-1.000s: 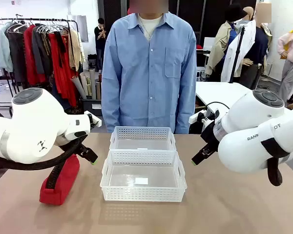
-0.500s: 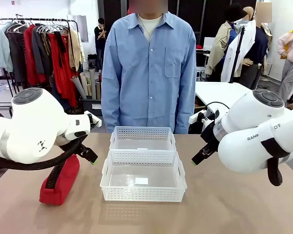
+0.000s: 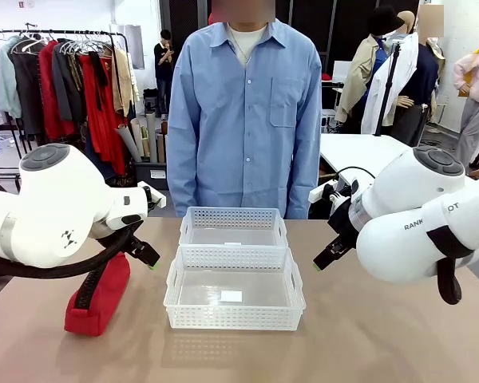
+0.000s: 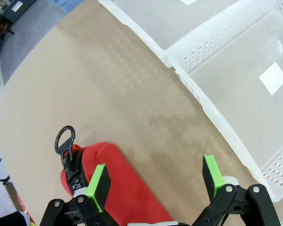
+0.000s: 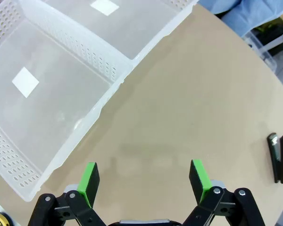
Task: Distribute items into two baskets.
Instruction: Pick up the Pencil pouch that the person points to.
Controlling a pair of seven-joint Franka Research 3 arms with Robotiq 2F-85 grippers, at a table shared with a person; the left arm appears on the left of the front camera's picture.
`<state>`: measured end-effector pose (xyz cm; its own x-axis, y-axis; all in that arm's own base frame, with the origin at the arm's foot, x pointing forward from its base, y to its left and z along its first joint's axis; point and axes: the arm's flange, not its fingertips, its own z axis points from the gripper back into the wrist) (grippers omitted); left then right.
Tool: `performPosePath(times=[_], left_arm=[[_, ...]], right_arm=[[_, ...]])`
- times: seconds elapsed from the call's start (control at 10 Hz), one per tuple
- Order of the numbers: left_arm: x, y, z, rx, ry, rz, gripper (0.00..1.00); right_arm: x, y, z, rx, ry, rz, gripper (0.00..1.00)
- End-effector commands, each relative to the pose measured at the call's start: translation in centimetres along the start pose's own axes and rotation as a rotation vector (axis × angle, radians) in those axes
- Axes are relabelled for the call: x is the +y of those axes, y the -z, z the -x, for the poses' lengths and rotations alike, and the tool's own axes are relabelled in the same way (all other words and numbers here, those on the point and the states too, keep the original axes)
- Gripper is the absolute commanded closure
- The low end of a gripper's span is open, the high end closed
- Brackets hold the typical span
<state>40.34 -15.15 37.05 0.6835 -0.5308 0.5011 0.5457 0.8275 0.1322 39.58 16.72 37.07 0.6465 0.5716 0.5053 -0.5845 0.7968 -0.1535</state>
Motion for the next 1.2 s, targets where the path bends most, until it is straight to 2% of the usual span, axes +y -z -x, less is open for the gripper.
performPosePath(times=[0.0,0.5,0.8,1.1], left_arm=[[0.0,0.0,0.0,-0.001,0.0,0.0,0.0],[1.2,-1.5,-0.1,-0.005,-0.038,-0.023,0.0],[4.9,-6.6,-0.4,-0.048,-0.105,-0.044,0.0],[9.8,-11.1,-0.1,-0.075,-0.154,-0.04,0.0]], right_arm=[[0.0,0.0,0.0,0.0,0.0,0.0,0.0],[-0.6,-0.4,-0.1,-0.002,0.015,0.006,0.0],[-3.5,-3.6,-0.9,-0.056,0.052,-0.044,0.0],[-6.7,-7.4,-2.2,-0.078,0.074,-0.161,0.0]])
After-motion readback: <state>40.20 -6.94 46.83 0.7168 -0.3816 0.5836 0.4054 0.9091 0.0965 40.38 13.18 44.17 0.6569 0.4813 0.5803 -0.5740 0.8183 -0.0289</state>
